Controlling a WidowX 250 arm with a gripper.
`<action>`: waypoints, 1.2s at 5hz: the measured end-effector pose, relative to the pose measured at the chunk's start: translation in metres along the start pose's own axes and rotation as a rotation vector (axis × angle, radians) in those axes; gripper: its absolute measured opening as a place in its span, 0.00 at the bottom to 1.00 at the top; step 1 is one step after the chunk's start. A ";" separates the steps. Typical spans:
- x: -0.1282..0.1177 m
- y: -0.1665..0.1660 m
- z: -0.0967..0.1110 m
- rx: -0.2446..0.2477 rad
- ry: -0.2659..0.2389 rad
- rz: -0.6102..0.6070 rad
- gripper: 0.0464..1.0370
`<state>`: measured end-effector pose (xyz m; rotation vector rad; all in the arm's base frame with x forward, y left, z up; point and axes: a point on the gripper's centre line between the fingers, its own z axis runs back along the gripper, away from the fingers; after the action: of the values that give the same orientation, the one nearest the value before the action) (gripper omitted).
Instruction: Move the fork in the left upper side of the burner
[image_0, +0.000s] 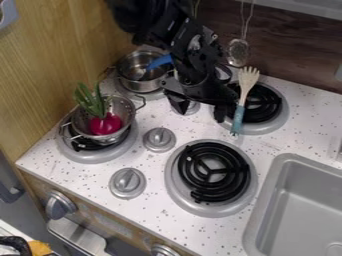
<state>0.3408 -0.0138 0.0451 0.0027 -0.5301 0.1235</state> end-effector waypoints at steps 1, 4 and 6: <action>-0.006 0.001 -0.007 0.005 0.026 0.004 0.96; 0.016 -0.022 -0.032 0.003 0.053 0.000 0.96; 0.023 -0.037 -0.059 -0.046 0.131 -0.010 0.96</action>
<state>0.3944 -0.0456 0.0072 -0.0471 -0.4020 0.1005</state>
